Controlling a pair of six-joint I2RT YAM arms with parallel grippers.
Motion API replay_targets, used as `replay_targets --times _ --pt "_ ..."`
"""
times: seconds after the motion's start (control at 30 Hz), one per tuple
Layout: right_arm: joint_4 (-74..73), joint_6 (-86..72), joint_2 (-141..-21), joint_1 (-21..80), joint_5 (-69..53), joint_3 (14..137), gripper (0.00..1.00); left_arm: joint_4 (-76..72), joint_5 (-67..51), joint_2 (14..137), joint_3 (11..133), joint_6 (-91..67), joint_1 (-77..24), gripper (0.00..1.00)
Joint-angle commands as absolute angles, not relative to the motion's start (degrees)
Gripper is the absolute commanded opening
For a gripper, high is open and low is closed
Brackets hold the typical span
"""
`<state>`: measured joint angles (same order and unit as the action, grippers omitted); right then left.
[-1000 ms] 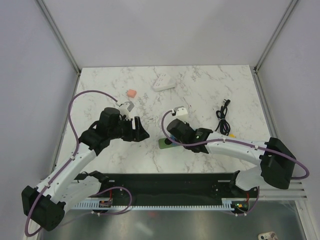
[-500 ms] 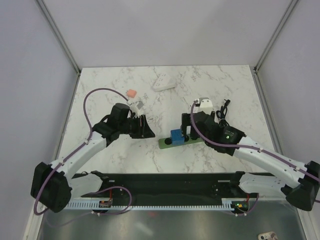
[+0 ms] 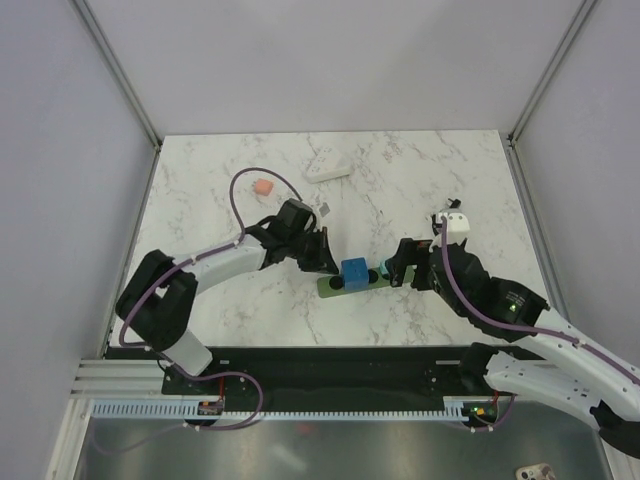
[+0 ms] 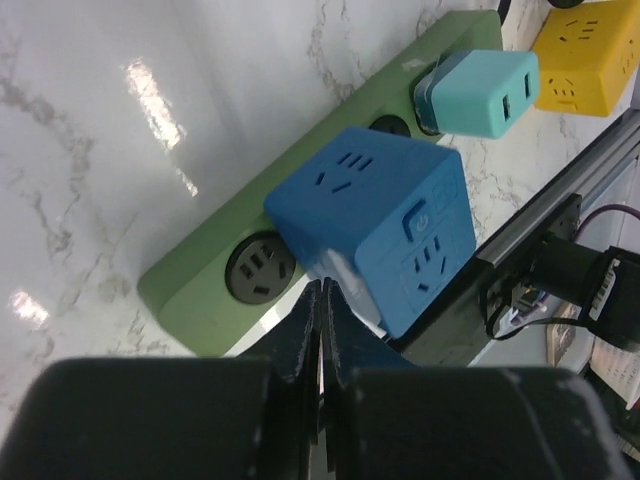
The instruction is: Insert the plug
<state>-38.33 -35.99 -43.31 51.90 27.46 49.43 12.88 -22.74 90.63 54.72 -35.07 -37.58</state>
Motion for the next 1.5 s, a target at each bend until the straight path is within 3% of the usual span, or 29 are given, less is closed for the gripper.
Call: replay_targets --times 0.0,0.3,0.47,0.57,0.6,0.73,0.8,1.1,1.47 --pt "-38.1 -33.1 -42.3 51.9 26.8 49.5 0.98 10.1 -19.6 94.1 59.5 -38.1 -40.6 0.02" --pt "-38.5 -32.8 -40.9 51.9 28.4 48.8 0.98 9.7 -17.0 107.7 73.5 -41.4 -46.5 0.02" --pt "-39.6 -35.5 -42.2 51.9 32.0 49.2 0.98 11.7 -14.5 105.6 75.8 -41.5 -46.8 0.03" --pt "-39.8 -36.6 -44.6 51.9 34.2 51.9 0.98 17.2 -9.2 100.2 75.7 -39.1 -46.3 0.22" --pt "-39.3 -36.6 -45.4 51.9 34.7 52.8 0.98 18.3 -7.9 98.7 75.3 -38.7 -45.9 0.45" --pt "-34.0 -35.4 -51.1 51.6 35.0 56.4 0.98 21.2 -6.2 90.3 72.1 -36.3 -44.1 0.71" --pt "-30.5 -34.7 -55.4 50.8 34.3 58.0 0.98 22.4 -5.9 84.7 69.5 -34.6 -43.1 0.98" --pt "-15.2 -36.0 -82.1 38.1 13.2 69.1 0.98 26.5 -6.0 65.8 59.8 -28.1 -38.8 1.0" --pt "5.7 -45.2 -109.4 28.8 8.6 81.3 0.91 29.4 -1.6 57.0 53.1 -21.9 -37.5 0.97"
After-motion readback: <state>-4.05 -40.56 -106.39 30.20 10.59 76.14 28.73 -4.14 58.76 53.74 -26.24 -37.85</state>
